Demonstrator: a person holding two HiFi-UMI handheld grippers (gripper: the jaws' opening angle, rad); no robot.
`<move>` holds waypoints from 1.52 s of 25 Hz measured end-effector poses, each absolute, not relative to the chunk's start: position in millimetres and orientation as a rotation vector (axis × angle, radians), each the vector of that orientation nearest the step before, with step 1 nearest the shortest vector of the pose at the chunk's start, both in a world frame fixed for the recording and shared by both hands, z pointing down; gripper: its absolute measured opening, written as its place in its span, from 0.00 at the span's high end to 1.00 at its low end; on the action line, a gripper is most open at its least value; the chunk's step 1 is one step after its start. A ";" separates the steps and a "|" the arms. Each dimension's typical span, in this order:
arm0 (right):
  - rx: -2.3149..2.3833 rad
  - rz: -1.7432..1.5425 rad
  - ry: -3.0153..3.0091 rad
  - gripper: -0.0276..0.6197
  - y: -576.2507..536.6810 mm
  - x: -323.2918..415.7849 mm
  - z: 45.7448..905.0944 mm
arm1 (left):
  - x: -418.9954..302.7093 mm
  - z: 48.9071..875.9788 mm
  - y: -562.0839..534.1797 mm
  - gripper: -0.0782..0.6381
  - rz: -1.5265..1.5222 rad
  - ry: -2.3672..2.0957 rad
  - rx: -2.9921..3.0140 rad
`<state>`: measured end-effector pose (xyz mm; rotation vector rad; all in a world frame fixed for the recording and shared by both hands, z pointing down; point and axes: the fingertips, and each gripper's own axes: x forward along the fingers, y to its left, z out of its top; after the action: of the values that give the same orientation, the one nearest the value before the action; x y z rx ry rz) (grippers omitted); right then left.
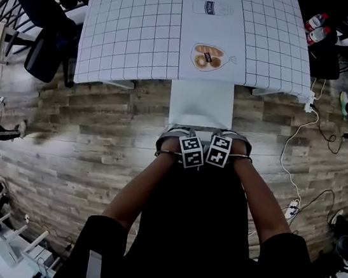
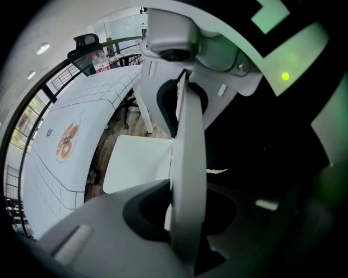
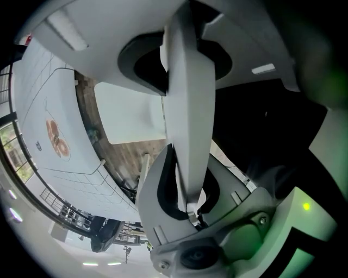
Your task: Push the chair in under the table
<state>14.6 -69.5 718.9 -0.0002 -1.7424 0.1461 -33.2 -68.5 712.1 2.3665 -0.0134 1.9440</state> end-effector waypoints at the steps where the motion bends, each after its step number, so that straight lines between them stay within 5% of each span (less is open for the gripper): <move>1: 0.001 0.148 -1.742 0.82 -72.6 14.7 718.9 | -33.0 712.0 -71.5 0.76 1.943 -0.009 2.367; 38: -0.063 0.100 -1.768 0.83 -214.7 26.5 707.4 | -21.2 700.8 -213.6 0.75 1.945 -0.067 2.334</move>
<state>26.5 -214.7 707.4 -0.0626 -1.7679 0.0999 -21.2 -213.6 700.8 2.3337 -0.0670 1.9450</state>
